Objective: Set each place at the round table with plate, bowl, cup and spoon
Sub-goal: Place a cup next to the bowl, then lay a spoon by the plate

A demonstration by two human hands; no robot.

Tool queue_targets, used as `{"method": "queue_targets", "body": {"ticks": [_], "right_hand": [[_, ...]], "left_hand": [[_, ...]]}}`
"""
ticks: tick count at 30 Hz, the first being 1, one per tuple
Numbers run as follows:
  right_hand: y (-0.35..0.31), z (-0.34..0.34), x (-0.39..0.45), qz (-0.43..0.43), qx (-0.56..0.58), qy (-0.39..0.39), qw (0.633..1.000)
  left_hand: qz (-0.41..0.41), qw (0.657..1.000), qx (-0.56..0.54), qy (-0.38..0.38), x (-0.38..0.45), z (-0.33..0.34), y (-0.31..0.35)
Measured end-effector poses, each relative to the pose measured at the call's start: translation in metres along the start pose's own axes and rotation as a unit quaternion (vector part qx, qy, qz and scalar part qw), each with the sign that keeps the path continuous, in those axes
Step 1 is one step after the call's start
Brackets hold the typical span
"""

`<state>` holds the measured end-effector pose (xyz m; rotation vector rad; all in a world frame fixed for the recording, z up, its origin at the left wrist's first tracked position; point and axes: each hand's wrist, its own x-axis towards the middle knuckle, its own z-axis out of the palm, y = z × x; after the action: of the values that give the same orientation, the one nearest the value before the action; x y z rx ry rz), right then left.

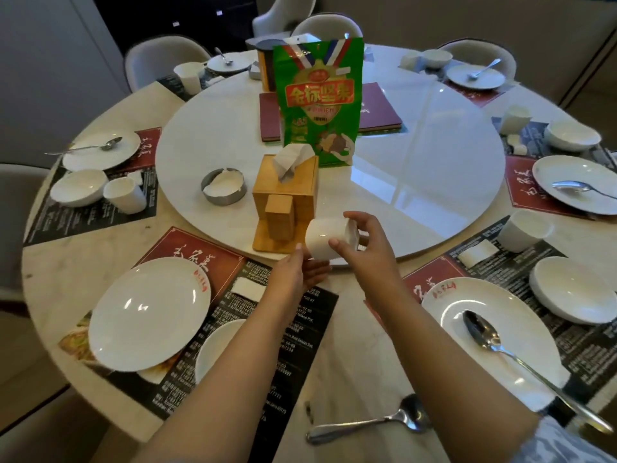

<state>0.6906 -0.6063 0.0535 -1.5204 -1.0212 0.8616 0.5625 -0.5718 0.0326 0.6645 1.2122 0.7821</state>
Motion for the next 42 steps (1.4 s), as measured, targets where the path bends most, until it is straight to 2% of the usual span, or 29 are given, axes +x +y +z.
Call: {"method": "queue_targets", "body": {"ticks": [2, 4, 6, 8, 10, 19, 28, 32, 34, 37, 42], "right_hand": [[0.005, 0.008, -0.015, 0.01, 0.039, -0.015, 0.999], [0.009, 0.014, -0.025, 0.007, 0.024, -0.023, 0.999], [0.012, 0.019, -0.031, -0.002, -0.041, -0.032, 0.999], [0.016, 0.027, -0.036, -0.014, -0.129, -0.05, 0.99], [0.019, 0.036, -0.043, -0.02, -0.167, -0.073, 0.983], [0.044, 0.054, -0.061, 0.041, -0.181, -0.09, 0.978], [0.051, 0.058, -0.062, 0.04, -0.202, -0.072, 0.976], [0.041, 0.051, -0.076, 0.055, -0.179, -0.083, 0.979], [0.038, 0.043, -0.094, 0.062, -0.151, -0.054, 0.985], [0.043, 0.027, -0.135, 0.034, -0.172, 0.01, 0.984], [0.059, 0.002, -0.214, 0.008, -0.232, 0.143, 0.962]], "left_hand": [[0.016, 1.0, -0.012, -0.019, -0.009, -0.014, 0.002], [0.035, 0.999, 0.0, -0.023, -0.017, -0.028, 0.003], [0.053, 0.998, 0.02, -0.01, -0.021, -0.041, 0.007], [0.091, 0.991, 0.093, 0.034, -0.026, -0.052, 0.011], [0.136, 0.974, 0.168, 0.068, -0.029, -0.061, 0.011], [0.169, 0.922, 0.339, 0.086, -0.048, -0.067, 0.001], [0.182, 0.898, 0.393, 0.079, -0.048, -0.066, -0.004], [0.241, 0.856, 0.451, 0.083, -0.059, -0.067, -0.008], [0.304, 0.846, 0.433, 0.071, -0.078, -0.067, -0.019], [0.373, 0.813, 0.446, -0.004, -0.11, -0.071, -0.05], [0.386, 0.756, 0.518, -0.1, -0.138, -0.085, -0.114]]}}
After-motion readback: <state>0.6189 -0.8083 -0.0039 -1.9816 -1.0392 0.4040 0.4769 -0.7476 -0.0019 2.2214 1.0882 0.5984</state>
